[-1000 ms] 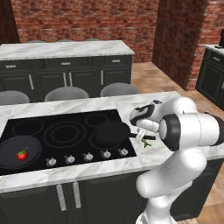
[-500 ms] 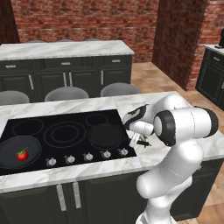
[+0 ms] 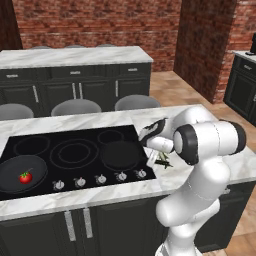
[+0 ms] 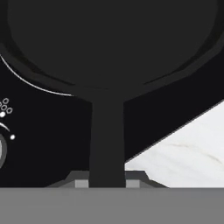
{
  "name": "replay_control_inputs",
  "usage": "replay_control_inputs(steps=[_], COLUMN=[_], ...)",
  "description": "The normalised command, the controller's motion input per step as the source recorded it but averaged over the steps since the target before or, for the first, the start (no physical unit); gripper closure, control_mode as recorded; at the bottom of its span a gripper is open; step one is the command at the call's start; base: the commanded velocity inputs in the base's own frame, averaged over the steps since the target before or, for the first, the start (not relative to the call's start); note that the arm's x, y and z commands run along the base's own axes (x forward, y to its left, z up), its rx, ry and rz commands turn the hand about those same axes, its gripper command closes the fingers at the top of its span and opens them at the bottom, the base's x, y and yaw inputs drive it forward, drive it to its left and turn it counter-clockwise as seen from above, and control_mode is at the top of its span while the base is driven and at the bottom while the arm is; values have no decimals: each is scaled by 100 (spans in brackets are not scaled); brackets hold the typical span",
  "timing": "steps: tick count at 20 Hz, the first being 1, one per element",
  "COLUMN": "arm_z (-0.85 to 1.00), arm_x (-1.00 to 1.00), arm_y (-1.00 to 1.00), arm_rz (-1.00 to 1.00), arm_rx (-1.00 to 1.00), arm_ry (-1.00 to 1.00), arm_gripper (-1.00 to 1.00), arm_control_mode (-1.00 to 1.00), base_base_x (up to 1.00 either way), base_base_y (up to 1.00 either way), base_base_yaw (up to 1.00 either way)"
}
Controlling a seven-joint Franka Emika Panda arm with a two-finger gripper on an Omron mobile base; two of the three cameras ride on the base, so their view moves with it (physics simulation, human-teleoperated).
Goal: Place both pans onto different burners. Then place the tomato and the fish on different pans.
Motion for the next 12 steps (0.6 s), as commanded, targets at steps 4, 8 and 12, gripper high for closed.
replay_control_inputs(steps=[4,8,12], arm_z=[0,-14,-40], arm_x=[0,-3,-14], arm_y=[42,31,0], arm_rz=[4,6,1], arm_rx=[0,0,-1], arm_ry=[0,1,3], arm_gripper=[100,100,100], arm_control_mode=[-100,-100,-100], base_base_x=[0,0,0], base_base_y=[0,0,0], base_base_yaw=[0,0,0])
